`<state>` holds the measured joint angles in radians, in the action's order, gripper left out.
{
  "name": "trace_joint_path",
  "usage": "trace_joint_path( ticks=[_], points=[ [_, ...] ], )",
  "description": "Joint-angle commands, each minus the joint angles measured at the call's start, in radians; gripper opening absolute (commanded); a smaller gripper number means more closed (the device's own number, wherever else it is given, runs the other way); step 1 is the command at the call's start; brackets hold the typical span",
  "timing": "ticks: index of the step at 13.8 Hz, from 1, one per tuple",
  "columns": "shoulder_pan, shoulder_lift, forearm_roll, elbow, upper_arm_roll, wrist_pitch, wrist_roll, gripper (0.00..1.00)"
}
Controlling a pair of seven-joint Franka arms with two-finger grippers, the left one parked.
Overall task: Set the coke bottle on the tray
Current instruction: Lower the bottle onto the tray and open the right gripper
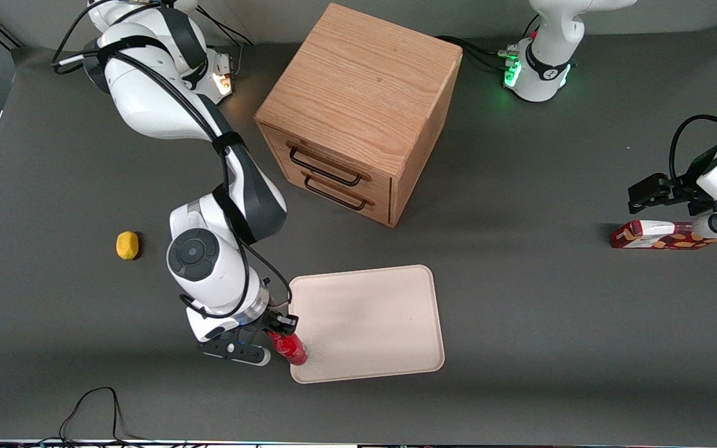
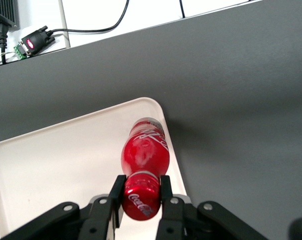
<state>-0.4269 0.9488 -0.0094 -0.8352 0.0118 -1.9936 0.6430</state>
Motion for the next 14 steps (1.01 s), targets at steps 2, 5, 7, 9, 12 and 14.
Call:
trace_joint_path(
  ticks=[2, 5, 7, 9, 12, 14],
  points=[
    [-0.024, 0.047, -0.02, 0.059, 0.008, -0.037, 0.049, 0.0],
    [-0.027, 0.064, -0.035, 0.057, 0.007, -0.057, 0.049, 0.0],
    [-0.029, 0.07, -0.043, 0.056, 0.005, -0.065, 0.05, 0.0],
    [-0.035, 0.07, -0.053, 0.053, 0.005, -0.07, 0.049, 0.0],
    [-0.036, 0.07, -0.058, 0.048, 0.005, -0.07, 0.05, 0.62],
    [-0.044, 0.068, -0.072, 0.044, 0.005, -0.07, 0.05, 0.97]
  ],
)
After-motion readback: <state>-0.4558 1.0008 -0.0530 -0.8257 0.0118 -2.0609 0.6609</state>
